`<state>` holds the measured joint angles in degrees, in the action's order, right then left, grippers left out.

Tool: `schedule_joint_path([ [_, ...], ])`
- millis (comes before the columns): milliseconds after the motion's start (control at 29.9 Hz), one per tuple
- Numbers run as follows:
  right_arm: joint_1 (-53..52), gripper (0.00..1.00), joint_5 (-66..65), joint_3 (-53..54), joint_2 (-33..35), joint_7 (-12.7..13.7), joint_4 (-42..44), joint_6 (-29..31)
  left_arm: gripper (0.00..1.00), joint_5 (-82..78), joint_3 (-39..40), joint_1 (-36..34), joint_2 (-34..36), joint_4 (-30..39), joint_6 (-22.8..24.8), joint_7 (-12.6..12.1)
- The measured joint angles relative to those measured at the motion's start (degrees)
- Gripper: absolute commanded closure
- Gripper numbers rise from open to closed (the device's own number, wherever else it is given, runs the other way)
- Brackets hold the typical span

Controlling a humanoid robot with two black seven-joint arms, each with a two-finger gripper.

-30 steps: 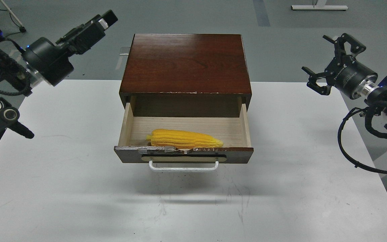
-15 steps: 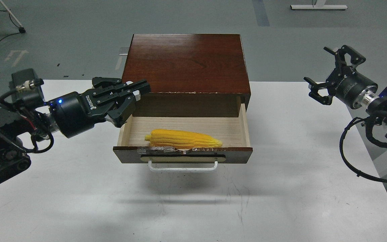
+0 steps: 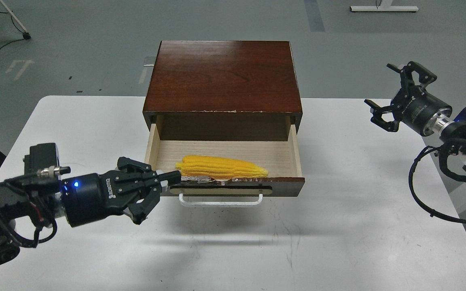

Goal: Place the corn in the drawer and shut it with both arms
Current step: 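Lower the left gripper below the drawer handle, nearer the robot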

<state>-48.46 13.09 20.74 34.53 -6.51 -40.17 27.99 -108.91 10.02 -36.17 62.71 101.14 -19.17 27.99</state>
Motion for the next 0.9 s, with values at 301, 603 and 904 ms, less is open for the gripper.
schedule_joint_path([
  [301,-2.2,0.01,-2.1,0.1,-2.1,0.0,0.1,-0.1,1.0,-2.2,-1.3,3.0,0.4,0.0,-5.0,0.0],
  [603,-4.8,0.01,-3.2,0.1,-5.6,0.0,2.7,-1.7,1.0,-3.4,-2.0,7.6,-0.5,-0.1,-4.9,0.0],
  [904,-10.0,0.01,-3.1,1.5,-10.0,0.3,9.6,-2.3,1.0,-3.5,-1.7,8.2,-5.6,-2.0,-0.3,0.0],
])
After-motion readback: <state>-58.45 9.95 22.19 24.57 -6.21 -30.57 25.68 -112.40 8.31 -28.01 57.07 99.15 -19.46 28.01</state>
